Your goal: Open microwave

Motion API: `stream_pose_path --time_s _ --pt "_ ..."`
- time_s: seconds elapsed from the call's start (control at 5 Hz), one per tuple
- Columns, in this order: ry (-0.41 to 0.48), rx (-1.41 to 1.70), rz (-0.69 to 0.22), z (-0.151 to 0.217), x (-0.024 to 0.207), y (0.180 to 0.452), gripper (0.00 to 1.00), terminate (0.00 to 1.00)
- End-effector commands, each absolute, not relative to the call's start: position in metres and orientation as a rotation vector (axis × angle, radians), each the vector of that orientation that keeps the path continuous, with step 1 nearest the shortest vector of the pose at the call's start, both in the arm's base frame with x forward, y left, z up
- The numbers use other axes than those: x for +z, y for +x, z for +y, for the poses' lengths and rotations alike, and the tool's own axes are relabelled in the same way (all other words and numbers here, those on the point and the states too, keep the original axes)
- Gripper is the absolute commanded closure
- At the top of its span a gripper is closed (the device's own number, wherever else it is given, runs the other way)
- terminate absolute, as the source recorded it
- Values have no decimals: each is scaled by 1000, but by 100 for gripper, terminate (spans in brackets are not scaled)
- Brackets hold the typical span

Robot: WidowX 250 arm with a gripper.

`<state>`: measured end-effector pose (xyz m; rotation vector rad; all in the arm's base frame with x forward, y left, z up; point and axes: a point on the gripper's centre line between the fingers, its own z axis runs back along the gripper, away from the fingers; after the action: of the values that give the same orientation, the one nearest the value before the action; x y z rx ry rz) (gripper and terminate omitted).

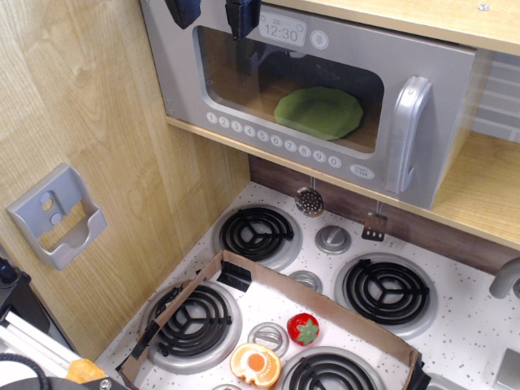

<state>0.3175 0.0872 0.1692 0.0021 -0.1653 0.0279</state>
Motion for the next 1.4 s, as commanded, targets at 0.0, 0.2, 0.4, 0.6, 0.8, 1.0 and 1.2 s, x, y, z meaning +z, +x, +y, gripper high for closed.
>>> stream_pose_path --time_s 0.0,0.2,0.4,0.6,0.8,1.0,1.2 --pt "2 28 -165 87 169 318 0 0" --pt "2 56 -174 67 158 301 0 0" --pt "-43 102 -182 45 145 294 0 0" --pt "-64 160 -190 19 130 281 0 0" --pt "-69 154 -259 -6 115 264 0 0" --pt "-96 161 -264 -23 104 260 0 0" --pt "-108 132 -291 -44 101 264 0 0"
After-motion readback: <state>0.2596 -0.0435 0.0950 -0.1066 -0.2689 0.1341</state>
